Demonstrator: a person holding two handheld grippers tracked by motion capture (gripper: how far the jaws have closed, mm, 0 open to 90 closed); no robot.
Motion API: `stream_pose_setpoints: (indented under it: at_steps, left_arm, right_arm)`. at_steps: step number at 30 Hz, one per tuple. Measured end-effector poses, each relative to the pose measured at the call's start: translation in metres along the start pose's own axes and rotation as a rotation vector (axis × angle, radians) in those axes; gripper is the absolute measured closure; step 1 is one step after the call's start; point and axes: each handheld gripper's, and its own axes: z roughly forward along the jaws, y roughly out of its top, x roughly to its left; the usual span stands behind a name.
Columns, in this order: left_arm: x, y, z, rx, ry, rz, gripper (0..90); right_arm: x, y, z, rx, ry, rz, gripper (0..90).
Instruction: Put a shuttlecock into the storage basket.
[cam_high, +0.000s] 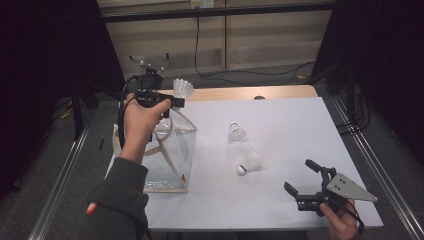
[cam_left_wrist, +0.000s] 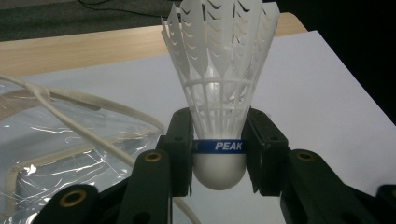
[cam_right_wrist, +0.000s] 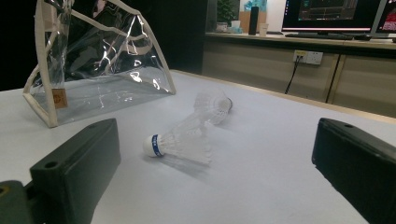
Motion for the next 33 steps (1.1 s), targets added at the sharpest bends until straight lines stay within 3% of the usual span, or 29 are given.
stream_pose_setpoints:
  at_steps: [18, 33]
  left_arm:
    - [0.003, 0.002, -0.003, 0.005, 0.022, 0.004, 65.4]
    - [0.016, 0.000, -0.010, -0.005, 0.055, -0.021, 65.3]
  right_arm:
    - [0.000, 0.000, 0.000, -0.001, 0.002, 0.001, 0.9]
    - [0.000, 0.000, 0.000, -0.001, 0.001, 0.002, 0.9]
